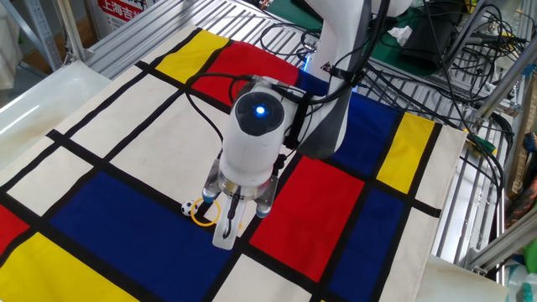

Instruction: Attach the bubble ring to the ball

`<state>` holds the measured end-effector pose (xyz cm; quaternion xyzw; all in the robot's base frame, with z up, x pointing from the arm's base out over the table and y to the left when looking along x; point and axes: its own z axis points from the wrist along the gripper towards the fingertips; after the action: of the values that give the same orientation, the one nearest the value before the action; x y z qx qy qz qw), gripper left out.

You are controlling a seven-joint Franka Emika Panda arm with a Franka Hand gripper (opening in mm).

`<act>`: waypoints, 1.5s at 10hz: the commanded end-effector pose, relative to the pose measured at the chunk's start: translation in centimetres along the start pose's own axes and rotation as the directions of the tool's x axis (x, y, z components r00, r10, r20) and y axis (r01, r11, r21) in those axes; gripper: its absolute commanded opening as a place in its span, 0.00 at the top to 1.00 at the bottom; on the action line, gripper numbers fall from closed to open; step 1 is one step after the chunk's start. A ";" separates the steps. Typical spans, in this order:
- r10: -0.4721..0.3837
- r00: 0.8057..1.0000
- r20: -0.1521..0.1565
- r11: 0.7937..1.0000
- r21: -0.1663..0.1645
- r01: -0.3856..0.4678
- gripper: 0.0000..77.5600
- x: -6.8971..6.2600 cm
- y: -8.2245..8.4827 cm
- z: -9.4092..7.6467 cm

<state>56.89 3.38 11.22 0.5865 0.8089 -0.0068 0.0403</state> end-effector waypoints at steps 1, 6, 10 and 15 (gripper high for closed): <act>-0.034 0.999 0.001 0.999 -0.015 0.034 0.99 -0.7 -0.2 0.0; -0.037 0.999 -0.007 0.999 -0.018 0.037 0.99 -0.7 -0.1 0.0; 0.017 1.000 -0.006 1.000 -0.009 -0.017 0.99 -0.7 -0.1 0.0; 0.083 0.997 -0.004 0.997 0.004 -0.083 0.99 -0.7 -0.1 0.0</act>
<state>56.89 2.71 11.20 0.6042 0.7960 -0.0007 0.0369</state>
